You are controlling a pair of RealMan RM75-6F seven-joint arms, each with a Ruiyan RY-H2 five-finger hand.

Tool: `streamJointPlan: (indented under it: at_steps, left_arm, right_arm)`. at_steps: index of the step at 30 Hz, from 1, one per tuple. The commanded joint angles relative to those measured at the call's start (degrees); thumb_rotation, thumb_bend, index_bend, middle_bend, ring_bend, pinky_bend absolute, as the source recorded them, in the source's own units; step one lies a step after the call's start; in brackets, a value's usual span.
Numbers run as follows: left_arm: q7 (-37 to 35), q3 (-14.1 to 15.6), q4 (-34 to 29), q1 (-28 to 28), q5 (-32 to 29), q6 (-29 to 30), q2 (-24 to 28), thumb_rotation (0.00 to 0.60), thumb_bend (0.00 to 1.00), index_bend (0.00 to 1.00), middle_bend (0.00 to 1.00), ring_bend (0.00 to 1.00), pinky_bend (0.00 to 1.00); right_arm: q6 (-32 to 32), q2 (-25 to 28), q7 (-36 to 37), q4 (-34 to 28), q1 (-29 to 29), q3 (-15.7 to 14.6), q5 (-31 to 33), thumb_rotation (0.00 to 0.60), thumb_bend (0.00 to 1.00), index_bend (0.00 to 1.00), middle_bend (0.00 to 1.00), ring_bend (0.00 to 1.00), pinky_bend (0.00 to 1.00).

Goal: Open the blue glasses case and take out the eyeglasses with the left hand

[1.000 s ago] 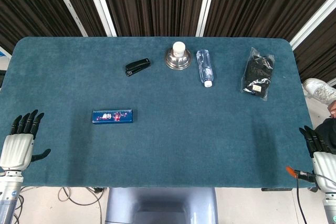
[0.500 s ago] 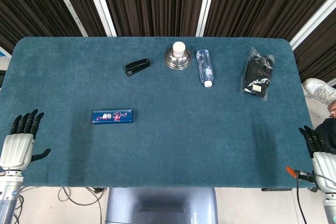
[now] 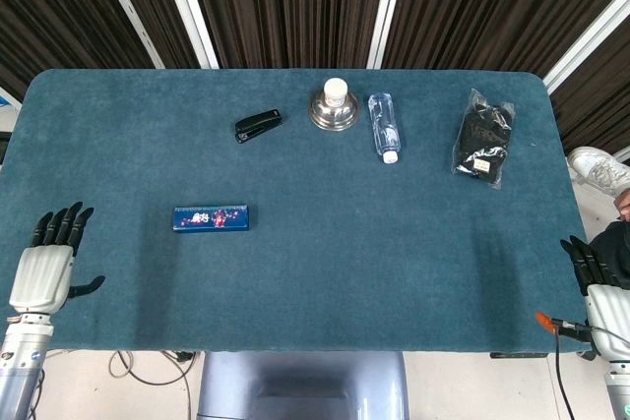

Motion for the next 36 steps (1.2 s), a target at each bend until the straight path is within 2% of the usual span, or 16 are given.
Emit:
streamJointPlan:
  at_steps: [1, 6, 15, 25, 36]
  left_arm:
    - [3.0, -3.0, -3.4, -3.4, -3.8, -3.7, -0.4, 0.600, 0.16, 0.00, 0.04, 0.00, 0.01]
    - [8.7, -7.4, -5.8, -9.7, -11.3, -10.1, -2.0, 0.600, 0.18, 0.00, 0.10, 0.00, 0.02]
    - [18.1, -11.8, -4.0, -19.6, -26.2, -18.4, -5.0, 0.600, 0.18, 0.00, 0.13, 0.00, 0.02]
    - [24.7, -11.7, 1.4, -27.9, -40.4, -22.2, -9.5, 0.600, 0.19, 0.00, 0.20, 0.00, 0.02]
    - [25.7, -10.0, 6.2, -32.1, -46.9, -23.2, -13.4, 0.600, 0.22, 0.00, 0.22, 0.00, 0.02]
  right_arm:
    - [-0.1, 0.1, 0.2, -0.1, 0.0, 0.0, 0.0, 0.600, 0.20, 0.00, 0.00, 0.00, 0.20]
    - [-0.2, 0.2, 0.5, -0.1, 0.0, 0.0, 0.1, 0.600, 0.20, 0.00, 0.00, 0.00, 0.20]
    - [-0.4, 0.4, 0.9, -0.3, 0.0, 0.0, 0.2, 0.600, 0.20, 0.00, 0.00, 0.00, 0.20]
    - [-0.5, 0.5, 1.2, -0.4, 0.1, 0.0, 0.3, 0.600, 0.20, 0.00, 0.00, 0.00, 0.20]
    - [-0.8, 0.7, 1.5, -0.5, 0.1, -0.1, 0.4, 0.600, 0.20, 0.00, 0.00, 0.00, 0.20]
